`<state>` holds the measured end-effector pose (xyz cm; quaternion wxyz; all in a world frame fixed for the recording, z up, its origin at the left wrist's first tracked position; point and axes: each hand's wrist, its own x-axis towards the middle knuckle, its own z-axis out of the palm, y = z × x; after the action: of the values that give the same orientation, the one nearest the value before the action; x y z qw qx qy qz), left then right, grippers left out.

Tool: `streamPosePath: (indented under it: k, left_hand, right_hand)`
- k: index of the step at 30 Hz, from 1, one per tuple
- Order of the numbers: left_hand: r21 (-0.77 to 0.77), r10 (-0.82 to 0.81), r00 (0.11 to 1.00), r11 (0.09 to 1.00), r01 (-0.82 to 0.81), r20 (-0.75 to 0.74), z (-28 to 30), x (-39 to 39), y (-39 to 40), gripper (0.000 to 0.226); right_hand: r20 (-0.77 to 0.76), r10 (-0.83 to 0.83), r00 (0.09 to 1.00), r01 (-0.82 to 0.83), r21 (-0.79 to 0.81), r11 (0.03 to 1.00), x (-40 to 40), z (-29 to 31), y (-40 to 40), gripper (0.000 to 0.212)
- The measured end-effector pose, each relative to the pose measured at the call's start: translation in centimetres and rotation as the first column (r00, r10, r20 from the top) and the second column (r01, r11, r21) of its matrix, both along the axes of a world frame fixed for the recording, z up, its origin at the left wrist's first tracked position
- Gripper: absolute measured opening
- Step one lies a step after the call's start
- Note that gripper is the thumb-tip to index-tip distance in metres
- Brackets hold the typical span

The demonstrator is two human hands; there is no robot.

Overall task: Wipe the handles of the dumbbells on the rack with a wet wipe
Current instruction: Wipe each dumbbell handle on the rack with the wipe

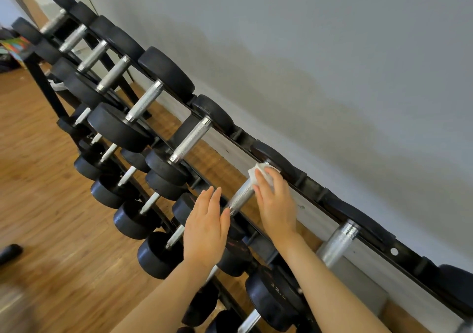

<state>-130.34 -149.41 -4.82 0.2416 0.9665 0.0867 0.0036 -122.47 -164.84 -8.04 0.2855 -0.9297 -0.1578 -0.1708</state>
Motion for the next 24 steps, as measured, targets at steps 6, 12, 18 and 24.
streamPosePath:
  k: [6,12,18,24]
  left_hand:
    - [-0.014,0.006,1.0,1.0,-0.006,0.012,-0.2,-0.1,0.0,0.057]
    - [-0.015,0.008,1.0,1.0,-0.008,0.027,-0.5,-0.2,0.1,0.063]
    - [-0.012,0.0,1.0,1.0,0.001,0.015,-0.4,-0.1,0.0,0.066]
    - [0.007,-0.025,1.0,1.0,0.025,0.01,-0.1,-0.2,0.2,0.071]
  right_hand:
    - [0.084,-0.01,0.996,0.013,-0.043,0.999,-0.4,-0.9,0.0,0.044]
    - [0.08,-0.079,0.994,0.081,-0.029,0.996,-0.3,-0.3,0.5,0.048]
    - [0.094,-0.007,0.996,0.013,-0.062,0.998,-1.4,-0.4,0.4,0.044]
    - [0.043,-0.258,0.965,0.255,0.068,0.965,-1.2,1.4,2.2,0.029]
